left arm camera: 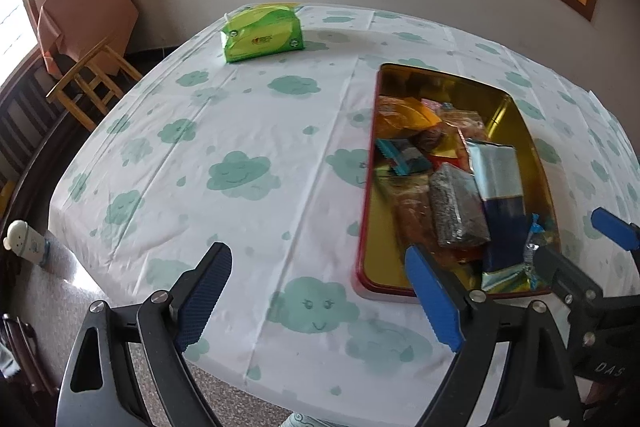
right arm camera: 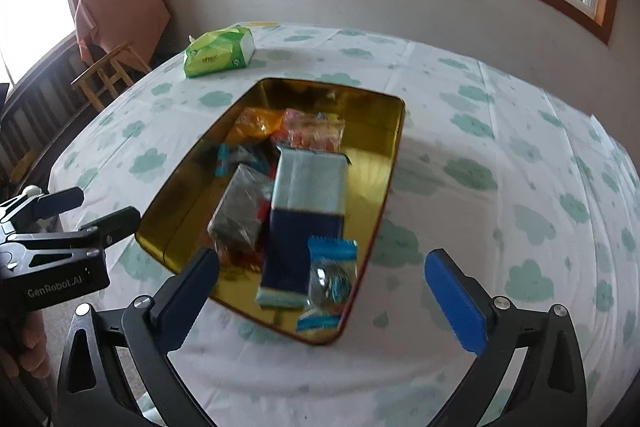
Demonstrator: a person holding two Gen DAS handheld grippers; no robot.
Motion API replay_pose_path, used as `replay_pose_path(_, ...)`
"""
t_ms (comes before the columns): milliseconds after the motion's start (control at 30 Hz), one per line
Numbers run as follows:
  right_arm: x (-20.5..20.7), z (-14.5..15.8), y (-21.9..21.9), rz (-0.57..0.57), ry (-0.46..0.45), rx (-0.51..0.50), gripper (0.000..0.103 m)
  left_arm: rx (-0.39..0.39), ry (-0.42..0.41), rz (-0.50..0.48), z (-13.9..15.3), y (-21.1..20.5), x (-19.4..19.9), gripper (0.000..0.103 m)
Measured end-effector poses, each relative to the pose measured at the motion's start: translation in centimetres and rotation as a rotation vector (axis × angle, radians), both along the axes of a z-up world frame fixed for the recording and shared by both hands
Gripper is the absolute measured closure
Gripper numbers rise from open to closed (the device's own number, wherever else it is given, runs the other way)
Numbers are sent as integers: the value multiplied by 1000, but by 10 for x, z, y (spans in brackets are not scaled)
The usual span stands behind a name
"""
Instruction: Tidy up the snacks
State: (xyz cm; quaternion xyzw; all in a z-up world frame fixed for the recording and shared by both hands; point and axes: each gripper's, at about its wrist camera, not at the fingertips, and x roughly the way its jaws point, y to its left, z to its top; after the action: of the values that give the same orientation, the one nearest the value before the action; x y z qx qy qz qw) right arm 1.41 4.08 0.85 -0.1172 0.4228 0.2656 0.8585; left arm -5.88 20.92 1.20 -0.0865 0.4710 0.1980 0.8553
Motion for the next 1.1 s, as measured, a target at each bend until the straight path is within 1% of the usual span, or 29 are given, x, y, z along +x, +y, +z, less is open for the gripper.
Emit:
replay_pose_path(367, -4, -10, -12, -27, 25, -24, 0, 9, -4, -42, 5, -20, 1, 16)
replay_pose_path(600, -7, -12, -13, -32, 2, -53, 1, 11, -2, -64, 6, -29, 3, 16)
replay_pose_path(1100, -6, -19, -14, -29, 22, -57, 0, 17, 8, -91, 4, -41, 8, 16)
